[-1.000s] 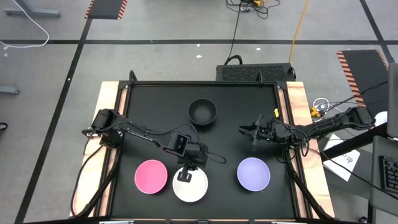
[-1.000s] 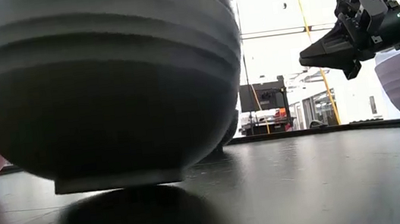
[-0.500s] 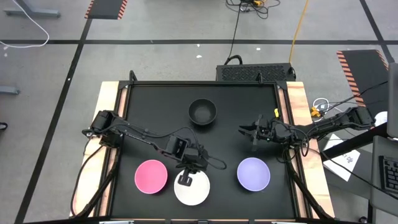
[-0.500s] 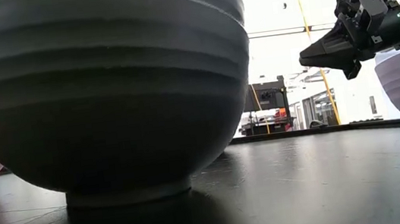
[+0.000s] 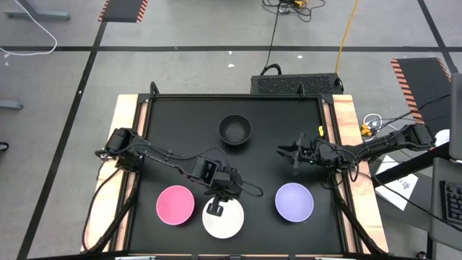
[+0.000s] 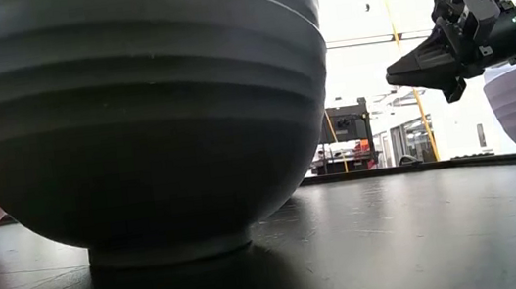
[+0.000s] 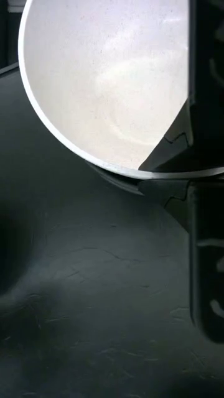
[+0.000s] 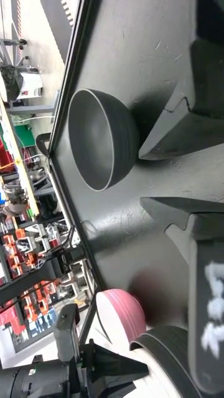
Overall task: Nest bowls inside each other
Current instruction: Stack the white bowl on top of the stacked black bowl
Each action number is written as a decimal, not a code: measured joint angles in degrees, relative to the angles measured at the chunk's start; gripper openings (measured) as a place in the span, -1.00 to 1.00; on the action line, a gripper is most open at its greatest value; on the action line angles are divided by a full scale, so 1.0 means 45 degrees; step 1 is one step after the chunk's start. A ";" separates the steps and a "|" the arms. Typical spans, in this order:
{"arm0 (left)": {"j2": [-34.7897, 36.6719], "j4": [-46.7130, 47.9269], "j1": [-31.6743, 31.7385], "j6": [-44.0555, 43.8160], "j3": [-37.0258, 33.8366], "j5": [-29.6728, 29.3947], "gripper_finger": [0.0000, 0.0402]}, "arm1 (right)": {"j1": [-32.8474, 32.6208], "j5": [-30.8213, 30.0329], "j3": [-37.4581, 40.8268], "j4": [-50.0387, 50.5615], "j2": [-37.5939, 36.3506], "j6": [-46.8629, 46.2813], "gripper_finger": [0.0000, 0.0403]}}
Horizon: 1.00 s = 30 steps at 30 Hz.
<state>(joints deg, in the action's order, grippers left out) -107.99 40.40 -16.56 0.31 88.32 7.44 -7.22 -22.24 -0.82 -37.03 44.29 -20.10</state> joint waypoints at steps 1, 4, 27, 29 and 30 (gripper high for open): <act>-0.0001 -0.0004 -0.0012 -0.0006 -0.0022 -0.0005 -0.98 | 0.0004 0.0000 -0.0002 -0.0002 0.0000 0.0000 -0.51; -0.0004 0.0001 -0.0018 -0.0108 -0.0141 -0.0019 -0.98 | 0.0002 0.0000 0.0000 -0.0002 0.0000 0.0000 -0.51; 0.0001 -0.0843 -0.0008 -0.0145 -0.0906 0.0007 -0.98 | 0.0005 0.0000 0.0000 -0.0002 0.0000 -0.0005 -0.51; 0.0001 -0.0745 -0.0008 -0.0145 -0.0906 0.0030 -0.98 | 0.0001 0.0000 -0.0002 -0.0002 0.0000 -0.0005 -0.51; 0.0006 -0.0697 -0.0008 -0.0144 -0.0906 0.0046 -0.98 | 0.0002 0.0000 0.0000 -0.0002 0.0000 -0.0005 -0.51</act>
<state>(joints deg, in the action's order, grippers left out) -107.96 37.26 -16.60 -0.34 84.25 7.65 -7.21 -22.24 -0.82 -37.04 44.29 -20.12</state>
